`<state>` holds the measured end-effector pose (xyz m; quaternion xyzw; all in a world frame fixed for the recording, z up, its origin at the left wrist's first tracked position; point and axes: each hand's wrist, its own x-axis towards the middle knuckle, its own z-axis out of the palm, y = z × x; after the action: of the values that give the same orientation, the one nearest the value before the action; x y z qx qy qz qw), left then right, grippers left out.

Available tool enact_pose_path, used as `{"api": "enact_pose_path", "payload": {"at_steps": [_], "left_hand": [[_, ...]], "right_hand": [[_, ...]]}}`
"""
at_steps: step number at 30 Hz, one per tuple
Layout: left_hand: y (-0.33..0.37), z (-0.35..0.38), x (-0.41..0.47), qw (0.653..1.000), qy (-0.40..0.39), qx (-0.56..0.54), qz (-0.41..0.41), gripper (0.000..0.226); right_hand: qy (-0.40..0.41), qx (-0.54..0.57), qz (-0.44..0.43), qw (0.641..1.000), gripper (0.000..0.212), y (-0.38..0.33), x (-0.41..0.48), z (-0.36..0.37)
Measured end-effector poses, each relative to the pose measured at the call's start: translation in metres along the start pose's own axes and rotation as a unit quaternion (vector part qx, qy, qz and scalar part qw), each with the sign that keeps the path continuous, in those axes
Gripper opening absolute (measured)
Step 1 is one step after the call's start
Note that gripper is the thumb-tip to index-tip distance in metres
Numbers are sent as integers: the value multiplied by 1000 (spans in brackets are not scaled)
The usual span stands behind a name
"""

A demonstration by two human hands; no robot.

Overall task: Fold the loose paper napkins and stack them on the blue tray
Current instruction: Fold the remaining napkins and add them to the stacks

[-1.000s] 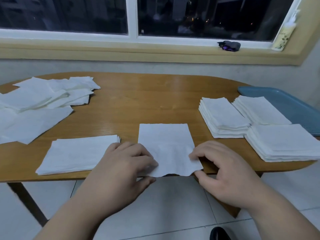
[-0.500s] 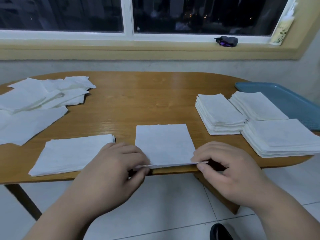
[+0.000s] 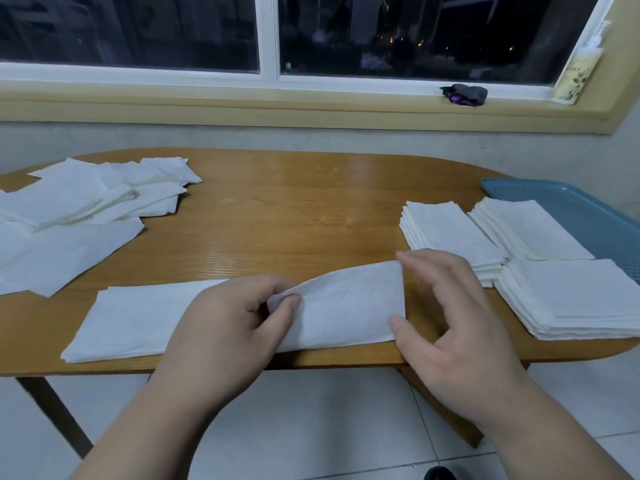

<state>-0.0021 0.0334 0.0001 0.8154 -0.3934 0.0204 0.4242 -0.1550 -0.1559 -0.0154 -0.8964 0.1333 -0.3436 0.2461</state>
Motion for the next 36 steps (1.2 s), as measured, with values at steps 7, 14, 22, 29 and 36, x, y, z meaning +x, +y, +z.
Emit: {"api": "enact_pose_path", "payload": {"at_steps": [7, 14, 22, 29, 36], "left_hand": [[-15, 15, 22, 977, 30, 204, 62, 19], [-7, 10, 8, 969, -6, 211, 129, 34], [-13, 6, -15, 939, -138, 227, 219, 26], [-11, 2, -20, 953, -112, 162, 229, 14], [-1, -10, -25, 986, -99, 61, 117, 14]], "right_hand": [[-72, -76, -70, 992, 26, 9, 0, 17], [-124, -116, -82, 982, 28, 11, -3, 13], [-171, -112, -78, 976, 35, 14, -17, 0], [-135, -80, -68, 985, 14, 12, -20, 0], [-97, 58, 42, 993, 22, -16, -18, -8]]}}
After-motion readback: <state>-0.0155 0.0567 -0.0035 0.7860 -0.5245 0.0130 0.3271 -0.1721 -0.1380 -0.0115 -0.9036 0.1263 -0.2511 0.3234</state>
